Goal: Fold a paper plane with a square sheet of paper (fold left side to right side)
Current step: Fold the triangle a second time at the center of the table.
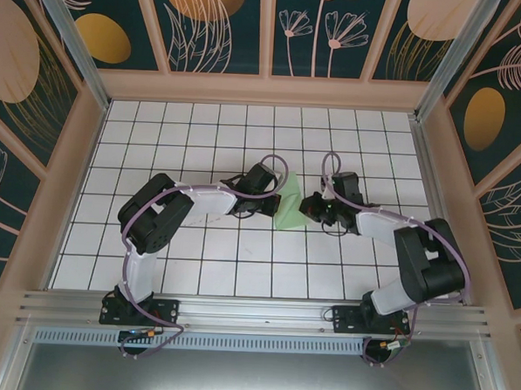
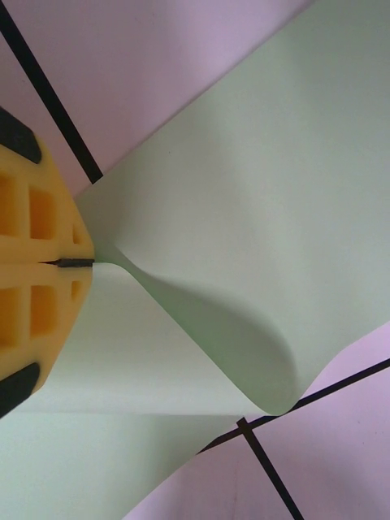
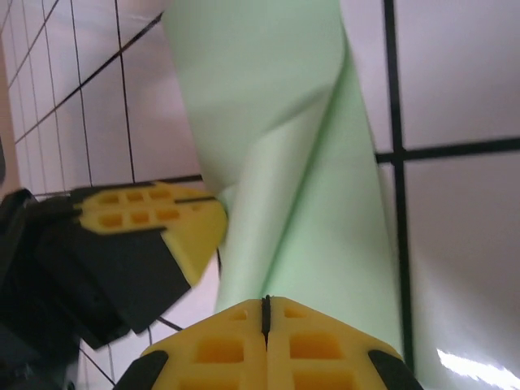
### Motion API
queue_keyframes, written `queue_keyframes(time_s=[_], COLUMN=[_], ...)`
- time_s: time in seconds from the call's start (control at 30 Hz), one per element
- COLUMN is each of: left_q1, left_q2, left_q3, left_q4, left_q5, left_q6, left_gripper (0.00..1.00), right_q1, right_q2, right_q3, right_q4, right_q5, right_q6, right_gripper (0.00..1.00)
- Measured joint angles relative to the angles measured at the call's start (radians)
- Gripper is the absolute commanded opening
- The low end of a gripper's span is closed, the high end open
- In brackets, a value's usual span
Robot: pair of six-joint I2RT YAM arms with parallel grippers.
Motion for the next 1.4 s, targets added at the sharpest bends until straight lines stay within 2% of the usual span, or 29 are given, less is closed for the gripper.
queue_keyframes(time_s=[0.17,0.43,1.23,1.3,1.4], left_q1=[0.000,0.000,0.000,0.000,0.000], left_q2=[0.000,0.001,0.016,0.016,0.016], left_q3=[0.001,0.002,0.024,0.024,0.024], left_q4=[0.000,0.000,-0.003,-0.003,-0.003], left_q5=[0.000,0.000,0.016,0.017,0.008], left_q6=[0.000,0.000,0.007,0.007,0.008], left_gripper=[0.00,0.00,0.00,0.03,0.17], right_q1=[0.039,0.058,0.060,0.060,0.060], right_q2=[0.125,0.231,0.236,0.236,0.235], right_q3=[0.099,0.149,0.149,0.148,0.143], right_q4=[0.057,0.079,0.002,0.002,0.007], right_q5=[-0.017,-0.013,0.062,0.063,0.064], right_q6=[0.009,0.007,-0.037,-0.038,-0.041], right_gripper=[0.00,0.00,0.00,0.00,0.00])
